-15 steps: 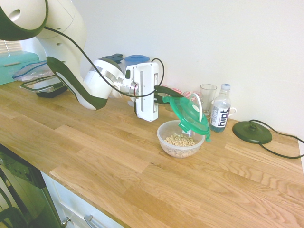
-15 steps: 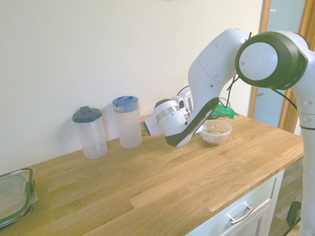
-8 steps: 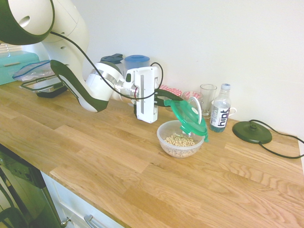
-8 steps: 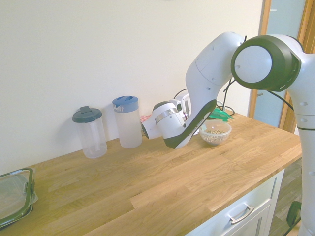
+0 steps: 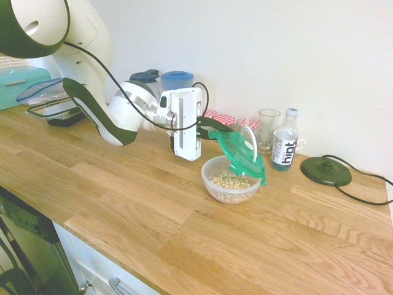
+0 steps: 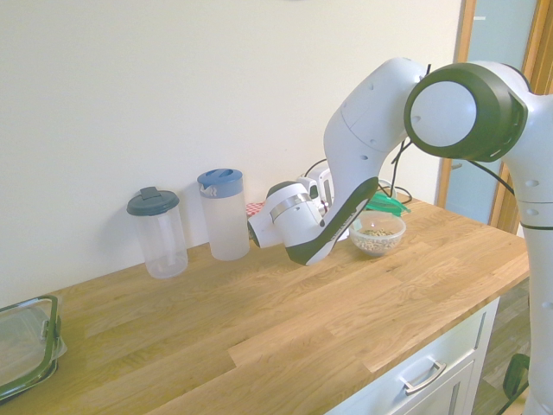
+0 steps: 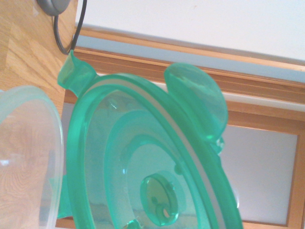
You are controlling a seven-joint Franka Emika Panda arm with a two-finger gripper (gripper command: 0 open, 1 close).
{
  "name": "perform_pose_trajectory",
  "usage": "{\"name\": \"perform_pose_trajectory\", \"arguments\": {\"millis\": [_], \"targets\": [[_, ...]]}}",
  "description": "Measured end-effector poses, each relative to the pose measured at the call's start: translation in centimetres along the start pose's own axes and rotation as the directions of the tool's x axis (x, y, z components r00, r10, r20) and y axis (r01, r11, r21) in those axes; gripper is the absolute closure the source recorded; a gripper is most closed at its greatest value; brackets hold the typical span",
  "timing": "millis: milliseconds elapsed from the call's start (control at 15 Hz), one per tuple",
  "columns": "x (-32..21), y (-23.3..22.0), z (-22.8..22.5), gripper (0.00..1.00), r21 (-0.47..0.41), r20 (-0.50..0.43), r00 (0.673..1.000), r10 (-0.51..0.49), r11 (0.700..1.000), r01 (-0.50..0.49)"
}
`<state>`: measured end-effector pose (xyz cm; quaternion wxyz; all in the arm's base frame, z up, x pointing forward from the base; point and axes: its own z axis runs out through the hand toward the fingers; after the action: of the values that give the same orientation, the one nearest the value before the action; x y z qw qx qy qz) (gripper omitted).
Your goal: Cover the lid of food container
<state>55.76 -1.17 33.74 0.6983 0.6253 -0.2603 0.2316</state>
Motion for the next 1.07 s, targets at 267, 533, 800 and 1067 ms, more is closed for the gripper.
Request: {"name": "perform_pose_trajectory", "arguments": {"millis": [267, 533, 800, 1067], "targets": [[0.0, 0.0, 0.3, 1.0, -0.009, 0.004, 1.0, 0.0, 1.0, 0.0], [-0.2, 0.2, 0.2, 1.0, -0.019, 0.016, 1.0, -0.003, 1.0, 0.004], [-0.8, 0.5, 0.0, 1.0, -0.039, 0.031, 0.999, -0.008, 0.999, 0.009], [-1.7, 0.5, -0.3, 0.0, -0.039, 0.039, 0.999, -0.007, 0.999, 0.008]]}}
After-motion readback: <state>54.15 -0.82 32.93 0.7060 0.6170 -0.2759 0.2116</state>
